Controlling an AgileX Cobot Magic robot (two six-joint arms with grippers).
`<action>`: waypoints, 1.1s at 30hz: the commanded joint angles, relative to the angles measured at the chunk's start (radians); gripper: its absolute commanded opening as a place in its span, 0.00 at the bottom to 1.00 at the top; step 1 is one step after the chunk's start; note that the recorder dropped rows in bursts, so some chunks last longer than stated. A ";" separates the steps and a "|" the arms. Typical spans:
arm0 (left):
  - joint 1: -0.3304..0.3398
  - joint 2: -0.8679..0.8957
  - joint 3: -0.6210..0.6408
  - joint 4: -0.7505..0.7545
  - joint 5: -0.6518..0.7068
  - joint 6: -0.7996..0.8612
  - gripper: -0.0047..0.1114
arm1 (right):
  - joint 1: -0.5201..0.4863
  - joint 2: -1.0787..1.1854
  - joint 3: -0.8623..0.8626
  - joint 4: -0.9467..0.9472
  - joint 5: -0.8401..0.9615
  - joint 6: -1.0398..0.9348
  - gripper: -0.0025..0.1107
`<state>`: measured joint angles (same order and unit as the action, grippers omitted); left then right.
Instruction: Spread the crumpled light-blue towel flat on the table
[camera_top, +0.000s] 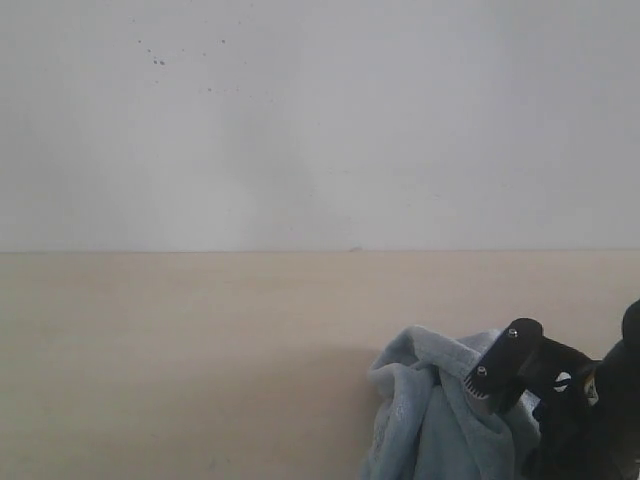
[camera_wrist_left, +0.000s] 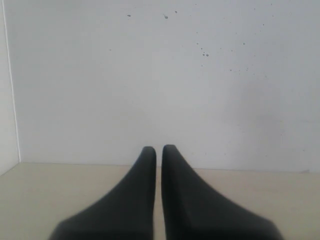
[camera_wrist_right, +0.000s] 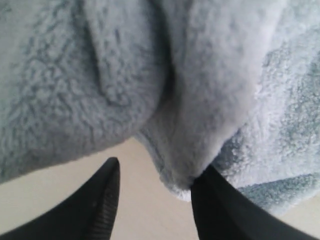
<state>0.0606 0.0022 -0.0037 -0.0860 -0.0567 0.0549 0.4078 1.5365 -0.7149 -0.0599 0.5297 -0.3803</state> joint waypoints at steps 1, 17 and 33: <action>-0.002 -0.002 0.004 -0.002 0.004 0.005 0.07 | -0.009 0.000 0.005 0.031 -0.024 -0.049 0.40; -0.002 -0.002 0.004 -0.002 0.004 0.005 0.07 | -0.009 0.135 0.005 0.029 -0.102 -0.029 0.02; -0.002 -0.002 0.004 -0.002 0.004 0.005 0.07 | -0.009 -0.279 0.005 -0.107 0.100 0.167 0.06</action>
<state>0.0606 0.0022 -0.0037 -0.0860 -0.0567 0.0549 0.4078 1.3410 -0.7149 -0.0932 0.5869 -0.2733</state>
